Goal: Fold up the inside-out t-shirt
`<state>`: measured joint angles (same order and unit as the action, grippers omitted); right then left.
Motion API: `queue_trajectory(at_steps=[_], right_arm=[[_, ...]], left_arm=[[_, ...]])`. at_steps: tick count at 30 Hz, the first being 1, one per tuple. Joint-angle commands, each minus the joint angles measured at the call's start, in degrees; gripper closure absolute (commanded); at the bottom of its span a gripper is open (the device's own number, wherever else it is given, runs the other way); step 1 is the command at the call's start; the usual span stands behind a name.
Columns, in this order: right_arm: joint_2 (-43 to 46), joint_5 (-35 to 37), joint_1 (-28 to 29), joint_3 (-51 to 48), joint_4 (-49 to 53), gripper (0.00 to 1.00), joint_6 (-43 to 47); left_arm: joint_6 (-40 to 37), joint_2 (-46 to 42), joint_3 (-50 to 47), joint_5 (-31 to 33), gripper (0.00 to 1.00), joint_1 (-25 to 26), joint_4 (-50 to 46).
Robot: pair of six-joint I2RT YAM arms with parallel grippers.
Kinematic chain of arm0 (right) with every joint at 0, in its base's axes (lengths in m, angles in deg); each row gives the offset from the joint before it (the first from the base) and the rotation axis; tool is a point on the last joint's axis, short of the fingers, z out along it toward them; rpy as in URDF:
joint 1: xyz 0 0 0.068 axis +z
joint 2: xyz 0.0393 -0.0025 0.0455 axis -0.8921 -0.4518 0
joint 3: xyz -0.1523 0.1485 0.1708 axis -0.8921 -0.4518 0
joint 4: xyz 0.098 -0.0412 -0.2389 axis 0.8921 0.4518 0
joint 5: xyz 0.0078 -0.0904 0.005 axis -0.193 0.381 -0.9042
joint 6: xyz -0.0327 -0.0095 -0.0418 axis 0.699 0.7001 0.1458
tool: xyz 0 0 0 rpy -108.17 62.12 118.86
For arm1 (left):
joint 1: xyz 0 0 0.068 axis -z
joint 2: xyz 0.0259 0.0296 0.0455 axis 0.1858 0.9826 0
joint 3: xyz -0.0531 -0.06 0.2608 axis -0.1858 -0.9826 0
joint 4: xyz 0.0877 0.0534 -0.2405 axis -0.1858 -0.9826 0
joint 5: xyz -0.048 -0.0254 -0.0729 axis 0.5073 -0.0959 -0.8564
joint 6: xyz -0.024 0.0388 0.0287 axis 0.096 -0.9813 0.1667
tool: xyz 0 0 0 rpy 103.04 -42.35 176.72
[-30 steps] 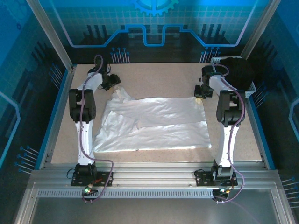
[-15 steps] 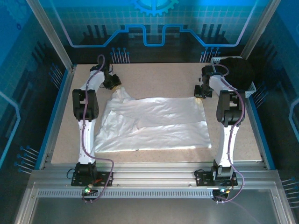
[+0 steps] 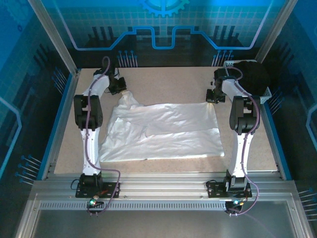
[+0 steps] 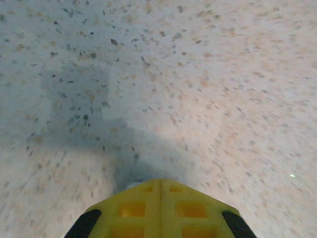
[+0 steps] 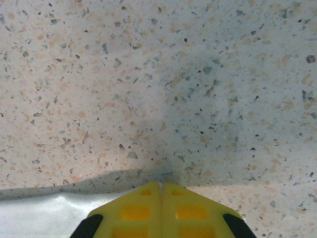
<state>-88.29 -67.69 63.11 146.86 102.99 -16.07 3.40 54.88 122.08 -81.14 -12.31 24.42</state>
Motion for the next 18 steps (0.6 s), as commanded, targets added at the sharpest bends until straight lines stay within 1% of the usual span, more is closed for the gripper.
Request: queue_trajectory(at_steps=[1, 3, 10, 15, 18], right_arm=[[2.62, -0.59, -0.4, 0.57, -0.19, 0.98, 1.02], [3.21, -0.61, -0.41, -0.15, -0.89, 0.98, 1.18], [5.9, -0.08, -0.82, -2.34, -2.1, 0.99, 2.16], [10.0, -0.47, -1.41, -6.02, -4.01, 0.99, 3.52], [13.78, -0.87, -1.45, -9.95, -5.69, 0.99, 4.02]], left_arm=[[0.28, -11.15, -7.24, -1.23, 1.0, -0.15, 7.37], [0.67, -14.16, -11.18, -0.9, 1.0, -0.15, 10.08], [1.56, -22.23, -20.02, -0.65, 1.0, -0.15, 13.34], [3.04, -30.08, -27.87, -0.49, 1.0, -0.15, 15.29], [4.52, -35.59, -32.65, -0.39, 1.0, -0.15, 15.59]])
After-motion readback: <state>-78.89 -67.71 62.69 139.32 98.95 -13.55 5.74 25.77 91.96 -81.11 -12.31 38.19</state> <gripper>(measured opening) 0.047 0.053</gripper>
